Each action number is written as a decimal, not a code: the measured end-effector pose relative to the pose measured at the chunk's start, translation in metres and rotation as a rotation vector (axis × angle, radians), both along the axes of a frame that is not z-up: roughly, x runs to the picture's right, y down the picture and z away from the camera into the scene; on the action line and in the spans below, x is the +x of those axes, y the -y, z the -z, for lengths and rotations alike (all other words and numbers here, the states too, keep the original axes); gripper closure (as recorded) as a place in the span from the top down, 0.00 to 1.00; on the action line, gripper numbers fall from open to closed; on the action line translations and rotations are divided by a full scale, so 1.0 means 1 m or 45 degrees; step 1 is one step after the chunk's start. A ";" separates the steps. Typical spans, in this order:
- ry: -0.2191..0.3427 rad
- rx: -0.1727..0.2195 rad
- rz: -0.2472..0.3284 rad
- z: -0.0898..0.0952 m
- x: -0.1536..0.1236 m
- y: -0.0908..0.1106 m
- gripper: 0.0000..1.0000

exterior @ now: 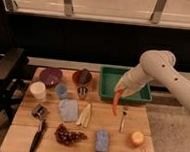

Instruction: Place pepper in purple bowl

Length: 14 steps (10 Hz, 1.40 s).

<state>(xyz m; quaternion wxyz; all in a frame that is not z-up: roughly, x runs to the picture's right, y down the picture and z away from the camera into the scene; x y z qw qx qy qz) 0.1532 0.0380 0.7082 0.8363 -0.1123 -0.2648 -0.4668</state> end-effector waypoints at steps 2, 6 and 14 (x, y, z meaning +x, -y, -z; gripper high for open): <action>0.061 0.159 0.032 -0.003 -0.023 0.035 0.00; 0.258 0.403 0.059 -0.008 -0.111 0.100 0.00; 0.297 0.503 0.064 -0.011 -0.127 0.113 0.00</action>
